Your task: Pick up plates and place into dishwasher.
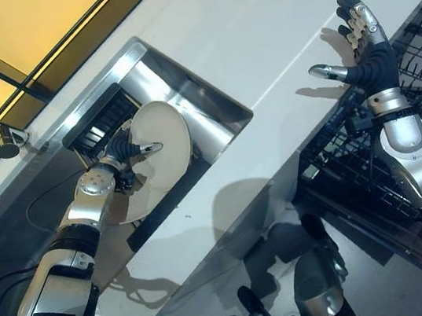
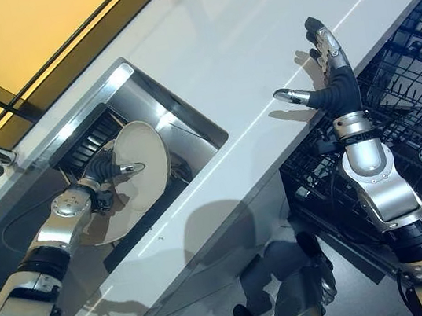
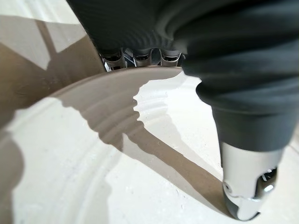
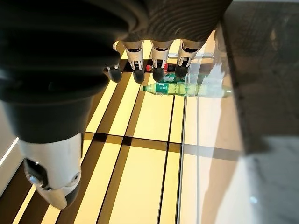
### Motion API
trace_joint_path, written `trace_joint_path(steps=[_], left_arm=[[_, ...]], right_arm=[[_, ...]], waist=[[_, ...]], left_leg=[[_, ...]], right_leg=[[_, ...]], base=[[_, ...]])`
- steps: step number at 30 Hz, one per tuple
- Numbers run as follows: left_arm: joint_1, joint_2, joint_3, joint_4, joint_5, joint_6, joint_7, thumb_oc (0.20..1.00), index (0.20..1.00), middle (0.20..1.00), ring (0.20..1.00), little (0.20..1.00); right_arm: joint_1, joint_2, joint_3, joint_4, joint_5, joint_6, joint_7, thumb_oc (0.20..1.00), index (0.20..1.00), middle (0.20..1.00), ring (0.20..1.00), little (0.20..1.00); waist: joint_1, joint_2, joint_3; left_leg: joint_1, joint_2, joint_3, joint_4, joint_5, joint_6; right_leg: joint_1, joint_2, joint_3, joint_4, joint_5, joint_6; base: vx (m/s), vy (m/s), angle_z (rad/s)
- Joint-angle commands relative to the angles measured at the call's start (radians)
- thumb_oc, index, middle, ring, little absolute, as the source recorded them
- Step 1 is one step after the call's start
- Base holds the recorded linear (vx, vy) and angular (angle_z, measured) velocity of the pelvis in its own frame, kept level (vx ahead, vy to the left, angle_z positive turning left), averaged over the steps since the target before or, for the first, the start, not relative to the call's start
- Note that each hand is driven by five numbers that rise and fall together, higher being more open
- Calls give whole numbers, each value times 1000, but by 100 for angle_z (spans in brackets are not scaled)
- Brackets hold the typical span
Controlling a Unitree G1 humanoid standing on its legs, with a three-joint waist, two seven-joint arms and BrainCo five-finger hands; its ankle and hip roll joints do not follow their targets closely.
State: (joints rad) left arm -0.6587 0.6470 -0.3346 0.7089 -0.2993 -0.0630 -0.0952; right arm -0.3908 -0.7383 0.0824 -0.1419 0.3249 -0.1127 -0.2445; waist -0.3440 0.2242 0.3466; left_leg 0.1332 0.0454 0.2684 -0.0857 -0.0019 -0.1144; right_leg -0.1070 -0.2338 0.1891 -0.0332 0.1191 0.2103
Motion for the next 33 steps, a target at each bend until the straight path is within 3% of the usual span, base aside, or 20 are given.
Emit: trace_joint_path(steps=[1, 7, 8, 9, 10, 14, 33], left_arm=[[-3, 71, 37, 87, -4, 19, -2, 1000, 1000, 1000, 1000, 1000], [24, 57, 57, 72, -61, 0, -40, 1000, 1000, 1000, 1000, 1000], [27, 53, 58, 62, -83, -7, -48, 805, 805, 805, 805, 805], [28, 51, 59, 55, -96, -13, -55, 404, 404, 404, 404, 404], [32, 44, 59, 38, -127, -34, -74, 200, 200, 200, 200, 200], [47, 26, 63, -17, -160, -80, -84, 200, 200, 200, 200, 200], [119, -2, 126, -196, -208, -166, -41, 200, 200, 200, 200, 200]], right_arm=[[92, -22, -28, 37, 14, 33, 18, 1000, 1000, 1000, 1000, 1000], [95, -21, -33, 36, 13, 47, 24, 1000, 1000, 1000, 1000, 1000], [95, -20, -32, 35, 13, 48, 21, 1000, 1000, 1000, 1000, 1000], [95, -19, -32, 35, 13, 49, 19, 1000, 1000, 1000, 1000, 1000], [94, -19, -32, 33, 13, 52, 16, 1000, 1000, 1000, 1000, 1000], [97, -10, -37, 39, 4, 45, 24, 1000, 1000, 1000, 1000, 1000], [153, 9, -72, 41, -3, 29, 41, 1000, 1000, 1000, 1000, 1000]], waist=[[7, -18, -32], [18, -14, -36], [20, -15, -35], [21, -15, -35], [24, -14, -33], [27, -9, -30], [47, -2, -44]], left_leg=[[-111, -69, -42, 158, -76, 63], [-108, -72, -55, 156, -73, 61], [-108, -71, -57, 156, -72, 61], [-109, -71, -59, 154, -71, 61], [-109, -72, -63, 151, -70, 61], [-109, -73, -67, 146, -66, 61], [-101, -80, -95, 128, -56, 60]], right_leg=[[-51, 11, -23, 177, -146, -46], [-39, 10, -28, 178, -151, -48], [-39, 10, -29, 178, -151, -49], [-40, 10, -30, 178, -151, -49], [-40, 11, -32, 178, -151, -49], [-41, 12, -33, 177, -150, -50], [-28, 11, -32, 171, -152, -50]], base=[[45, 19, 0], [14, 4, 0], [0, 0, 0], [0, 0, 0], [0, 0, 0], [0, 0, 0], [-5, 0, 0]])
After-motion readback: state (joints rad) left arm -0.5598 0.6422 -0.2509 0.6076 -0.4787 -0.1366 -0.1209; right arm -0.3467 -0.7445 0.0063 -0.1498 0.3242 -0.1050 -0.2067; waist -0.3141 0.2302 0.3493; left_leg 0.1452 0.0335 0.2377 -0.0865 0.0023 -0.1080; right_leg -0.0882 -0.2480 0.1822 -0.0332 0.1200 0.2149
